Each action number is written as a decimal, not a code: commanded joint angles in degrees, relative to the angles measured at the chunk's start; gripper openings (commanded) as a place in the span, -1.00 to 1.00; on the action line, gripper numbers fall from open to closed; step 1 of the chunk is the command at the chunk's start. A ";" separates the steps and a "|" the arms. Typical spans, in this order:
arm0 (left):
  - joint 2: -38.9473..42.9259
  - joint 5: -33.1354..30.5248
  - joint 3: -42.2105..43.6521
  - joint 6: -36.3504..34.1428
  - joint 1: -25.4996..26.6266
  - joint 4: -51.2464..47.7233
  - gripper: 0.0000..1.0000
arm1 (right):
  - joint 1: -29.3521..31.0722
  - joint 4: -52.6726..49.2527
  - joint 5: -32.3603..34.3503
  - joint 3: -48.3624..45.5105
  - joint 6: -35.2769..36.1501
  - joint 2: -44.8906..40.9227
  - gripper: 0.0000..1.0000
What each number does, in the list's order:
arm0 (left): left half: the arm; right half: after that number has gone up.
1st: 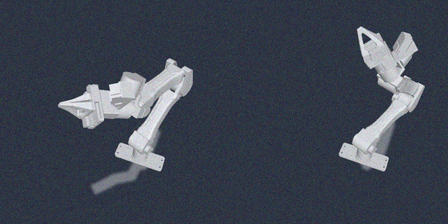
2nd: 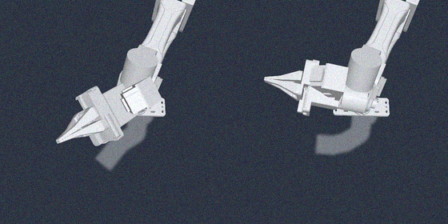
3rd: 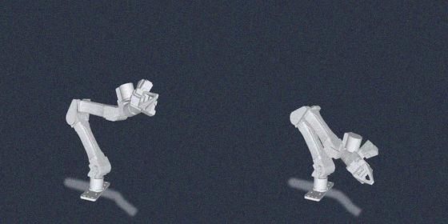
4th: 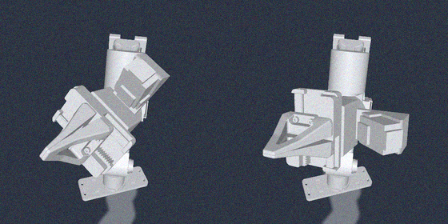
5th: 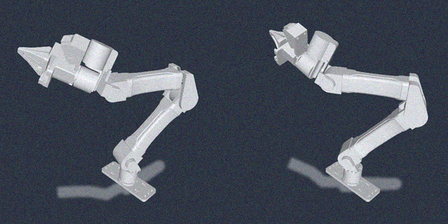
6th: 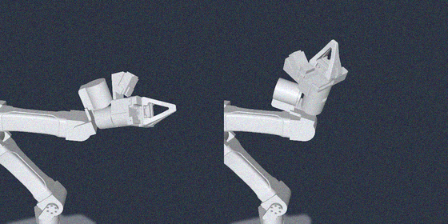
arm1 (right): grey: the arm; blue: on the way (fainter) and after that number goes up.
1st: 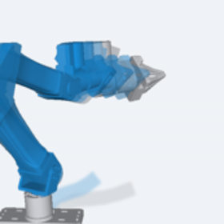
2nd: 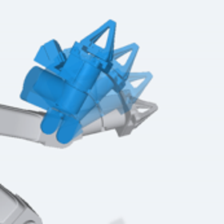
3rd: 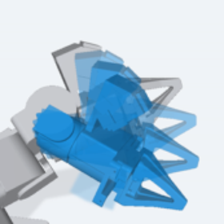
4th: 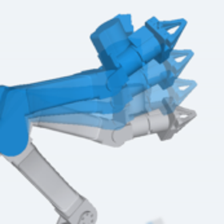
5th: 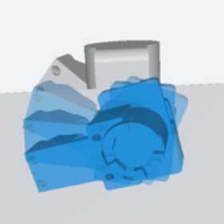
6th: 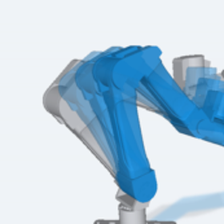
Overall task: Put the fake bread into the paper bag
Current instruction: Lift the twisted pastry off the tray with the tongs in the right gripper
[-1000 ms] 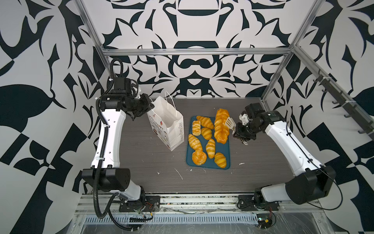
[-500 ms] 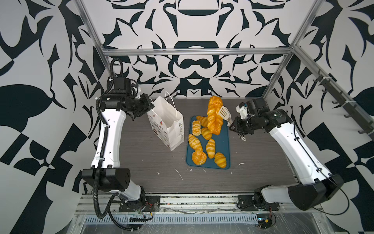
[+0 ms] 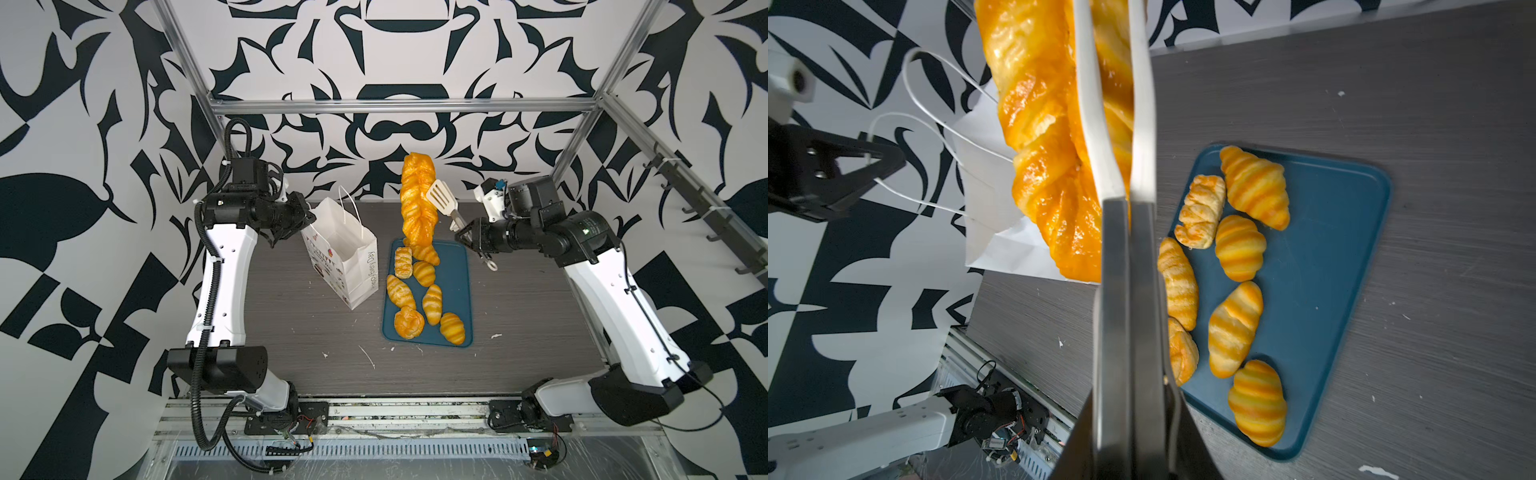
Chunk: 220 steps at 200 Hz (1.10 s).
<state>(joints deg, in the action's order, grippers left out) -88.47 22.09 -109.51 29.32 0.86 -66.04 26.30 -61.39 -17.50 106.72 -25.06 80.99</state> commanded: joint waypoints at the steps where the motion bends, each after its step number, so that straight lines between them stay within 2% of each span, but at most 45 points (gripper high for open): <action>1: 1.40 -0.35 -1.08 -0.80 -0.17 -3.65 -1.00 | 2.02 4.52 -0.35 5.66 1.26 1.35 -0.84; 115: 1.28 -2.22 -3.11 -3.04 -0.18 -7.41 -1.00 | 11.60 7.41 -1.39 21.61 1.51 10.13 -0.82; 176: 1.02 -2.50 -3.25 -3.02 -0.18 -7.67 -1.00 | 16.02 5.76 -1.58 32.13 2.42 17.60 -0.83; 220: 1.00 -2.54 -3.51 -3.04 -0.25 -7.71 -1.00 | 18.37 5.42 -2.82 36.21 2.43 21.41 -0.83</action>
<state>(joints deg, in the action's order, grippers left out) -87.81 19.79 -111.42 26.94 0.86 -71.00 43.46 -60.97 -18.57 138.87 -23.79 103.04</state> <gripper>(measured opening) 0.052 0.232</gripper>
